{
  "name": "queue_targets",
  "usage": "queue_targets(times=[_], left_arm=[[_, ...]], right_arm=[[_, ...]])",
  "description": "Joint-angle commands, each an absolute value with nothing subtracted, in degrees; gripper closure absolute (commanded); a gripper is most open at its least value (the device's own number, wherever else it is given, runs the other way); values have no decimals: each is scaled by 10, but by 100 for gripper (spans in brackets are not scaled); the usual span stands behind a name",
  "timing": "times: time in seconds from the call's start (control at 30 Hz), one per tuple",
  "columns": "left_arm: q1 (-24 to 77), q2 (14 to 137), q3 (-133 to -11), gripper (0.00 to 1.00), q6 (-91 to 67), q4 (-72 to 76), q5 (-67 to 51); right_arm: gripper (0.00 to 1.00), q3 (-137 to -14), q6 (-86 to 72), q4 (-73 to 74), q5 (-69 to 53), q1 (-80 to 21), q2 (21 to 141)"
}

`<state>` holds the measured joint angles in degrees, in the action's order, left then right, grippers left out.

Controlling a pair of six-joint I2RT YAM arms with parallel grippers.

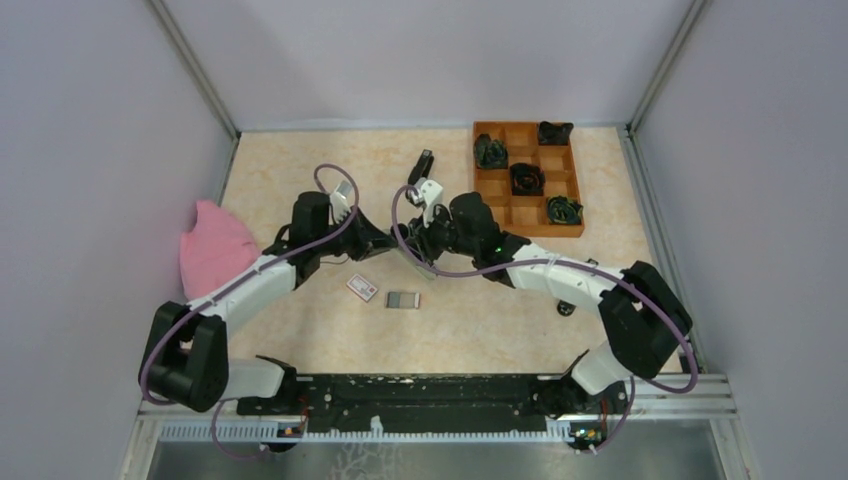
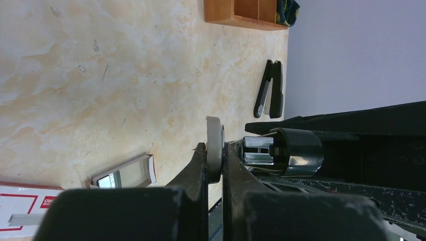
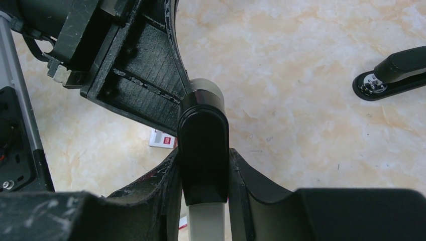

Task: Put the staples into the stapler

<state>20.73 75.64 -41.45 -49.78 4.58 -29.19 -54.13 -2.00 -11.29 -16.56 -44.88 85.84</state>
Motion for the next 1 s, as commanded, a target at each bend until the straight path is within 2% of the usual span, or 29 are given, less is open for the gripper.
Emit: queue_targets(times=[0.0, 0.63, 0.97], left_arm=[[180, 736, -403, 100, -520, 55, -269], [2, 640, -403, 100, -553, 28, -287], [-31, 646, -400, 100, -659, 119, -347]], right_arm=[[100, -522, -28, -212, -166, -458, 796], [100, -376, -109, -358, -204, -404, 714], [100, -273, -158, -525, -220, -403, 746]])
